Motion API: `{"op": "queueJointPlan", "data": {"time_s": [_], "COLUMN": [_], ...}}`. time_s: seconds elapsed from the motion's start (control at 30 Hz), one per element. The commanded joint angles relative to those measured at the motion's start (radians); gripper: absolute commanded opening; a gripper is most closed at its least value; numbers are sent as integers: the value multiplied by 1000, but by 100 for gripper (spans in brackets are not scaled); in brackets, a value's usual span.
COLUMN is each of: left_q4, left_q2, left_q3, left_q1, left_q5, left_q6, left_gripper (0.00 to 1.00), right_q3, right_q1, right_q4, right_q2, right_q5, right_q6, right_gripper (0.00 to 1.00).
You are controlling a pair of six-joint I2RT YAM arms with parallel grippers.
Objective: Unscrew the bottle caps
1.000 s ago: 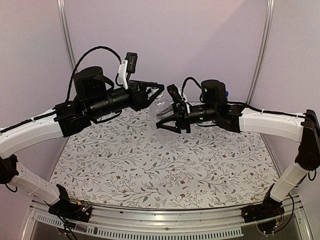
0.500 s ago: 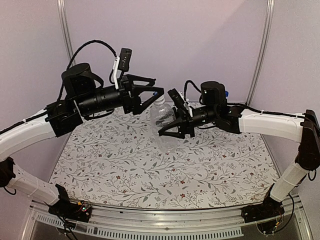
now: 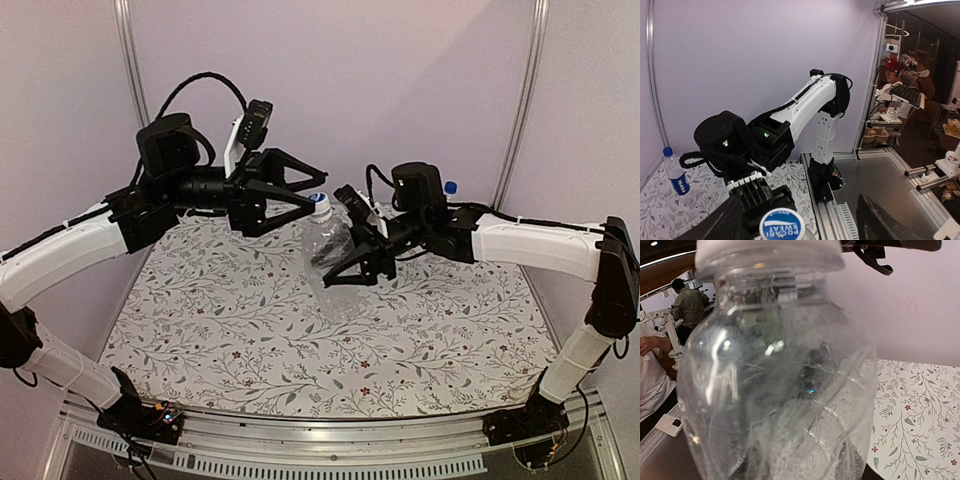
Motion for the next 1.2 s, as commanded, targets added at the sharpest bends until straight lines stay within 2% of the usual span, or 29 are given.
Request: {"op": "queueJointPlan", "data": {"time_s": [0.0, 0.2, 0.4, 0.5, 0.9, 1.17], "left_q4": [15, 33, 41, 40, 55, 64], "left_q2": [53, 85, 96, 91, 88, 87], "left_q3": [55, 72, 59, 46, 5, -9], "left_q1": [17, 22, 23, 23, 30, 33], "left_q5": [128, 153, 173, 177, 159, 156], "left_q6": [29, 17, 8, 12, 19, 19], "left_gripper": [76, 65, 50, 48, 54, 42], "right_q3": [31, 32, 34, 35, 32, 30], "right_q1": [8, 11, 11, 11, 12, 11], "right_q4": [-35, -37, -38, -40, -43, -45], "right_q2": [19, 21, 24, 25, 22, 22], "right_q5": [-41, -40, -33, -28, -24, -15], "right_q6": [-27, -26, -27, -27, -32, -36], "right_gripper": [43, 43, 43, 43, 43, 43]}}
